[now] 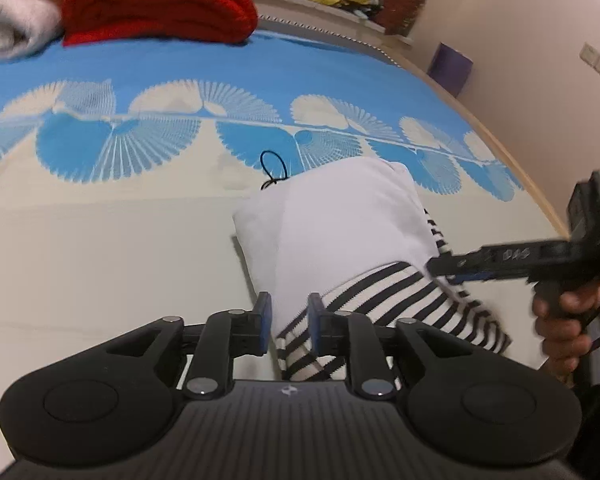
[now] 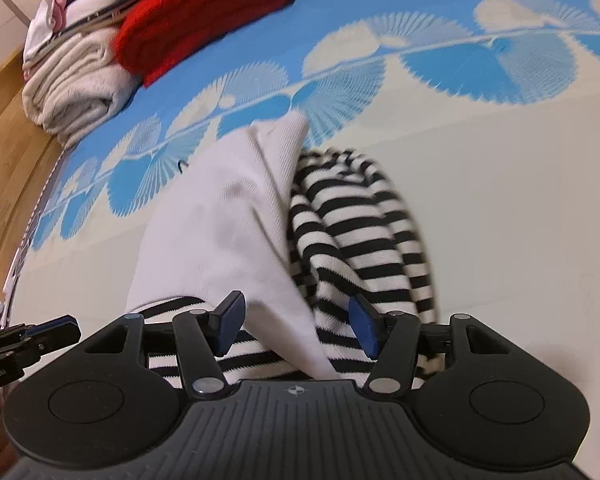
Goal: Fold small clothes
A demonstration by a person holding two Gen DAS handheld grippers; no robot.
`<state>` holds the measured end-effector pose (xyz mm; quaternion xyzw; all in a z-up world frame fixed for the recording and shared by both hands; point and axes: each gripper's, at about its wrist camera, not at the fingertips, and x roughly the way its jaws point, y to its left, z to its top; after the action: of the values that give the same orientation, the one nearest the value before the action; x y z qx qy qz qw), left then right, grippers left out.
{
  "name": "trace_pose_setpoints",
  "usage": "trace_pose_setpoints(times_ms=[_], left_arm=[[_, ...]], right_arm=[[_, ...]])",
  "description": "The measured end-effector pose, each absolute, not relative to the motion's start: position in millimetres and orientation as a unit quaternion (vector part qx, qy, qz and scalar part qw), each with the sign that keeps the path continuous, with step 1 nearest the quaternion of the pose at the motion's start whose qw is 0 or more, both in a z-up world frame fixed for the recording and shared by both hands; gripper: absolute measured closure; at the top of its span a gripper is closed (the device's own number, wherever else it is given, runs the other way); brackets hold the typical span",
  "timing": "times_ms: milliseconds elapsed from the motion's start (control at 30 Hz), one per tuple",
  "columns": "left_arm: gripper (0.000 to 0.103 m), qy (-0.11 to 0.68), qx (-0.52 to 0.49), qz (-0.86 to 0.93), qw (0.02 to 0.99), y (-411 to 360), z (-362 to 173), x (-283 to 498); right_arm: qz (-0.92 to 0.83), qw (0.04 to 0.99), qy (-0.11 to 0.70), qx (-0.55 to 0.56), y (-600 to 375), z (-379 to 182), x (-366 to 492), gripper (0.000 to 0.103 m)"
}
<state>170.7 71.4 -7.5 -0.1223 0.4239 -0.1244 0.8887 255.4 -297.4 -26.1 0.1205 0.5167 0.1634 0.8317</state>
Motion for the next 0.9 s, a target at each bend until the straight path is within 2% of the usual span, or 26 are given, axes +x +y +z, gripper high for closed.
trace_pose_setpoints(times_ms=[67, 100, 133, 200, 233, 333, 467, 533, 600, 667, 733, 800, 867, 900], left_arm=[[0.069, 0.436, -0.137, -0.129, 0.880, 70, -10, 173], [0.062, 0.443, -0.141, -0.130, 0.876, 70, -12, 176], [0.058, 0.448, -0.142, -0.129, 0.873, 65, -15, 179], [0.048, 0.459, -0.149, -0.126, 0.867, 61, -18, 180], [0.046, 0.463, -0.155, -0.125, 0.864, 58, -19, 180], [0.044, 0.476, -0.178, -0.133, 0.851, 51, -26, 185], [0.032, 0.481, -0.186, -0.143, 0.845, 37, -28, 186], [0.032, 0.479, -0.174, -0.141, 0.849, 30, -29, 186], [0.032, 0.483, -0.166, -0.138, 0.848, 26, -32, 186], [0.032, 0.488, -0.162, -0.126, 0.849, 26, -36, 187], [0.032, 0.490, -0.171, -0.116, 0.847, 32, -39, 187], [0.032, 0.492, -0.183, -0.109, 0.844, 38, -40, 186], [0.032, 0.491, -0.187, -0.105, 0.844, 42, -39, 185], [0.032, 0.492, -0.189, -0.103, 0.844, 44, -39, 185]], right_arm=[[0.164, 0.831, 0.521, 0.108, -291, -31, 255, 0.044], [0.168, 0.833, 0.518, 0.101, -290, -31, 252, 0.058], [0.178, 0.836, 0.511, 0.093, -289, -29, 251, 0.079], [0.194, 0.842, 0.498, 0.080, -293, -22, 242, 0.099], [0.199, 0.844, 0.492, 0.081, -297, -19, 239, 0.103], [0.210, 0.854, 0.467, 0.089, -318, -6, 228, 0.103], [0.160, 0.876, 0.429, 0.151, -373, 15, 214, 0.103], [0.158, 0.875, 0.420, 0.183, -396, 21, 205, 0.103], [0.177, 0.861, 0.430, 0.205, -403, 20, 199, 0.098], [0.198, 0.847, 0.451, 0.200, -396, 16, 197, 0.087], [0.218, 0.840, 0.469, 0.164, -377, 10, 196, 0.054], [0.225, 0.830, 0.495, 0.123, -356, 0, 198, 0.049], [0.228, 0.811, 0.533, 0.085, -338, -16, 200, 0.049], [0.233, 0.804, 0.545, 0.060, -330, -21, 198, 0.055]])
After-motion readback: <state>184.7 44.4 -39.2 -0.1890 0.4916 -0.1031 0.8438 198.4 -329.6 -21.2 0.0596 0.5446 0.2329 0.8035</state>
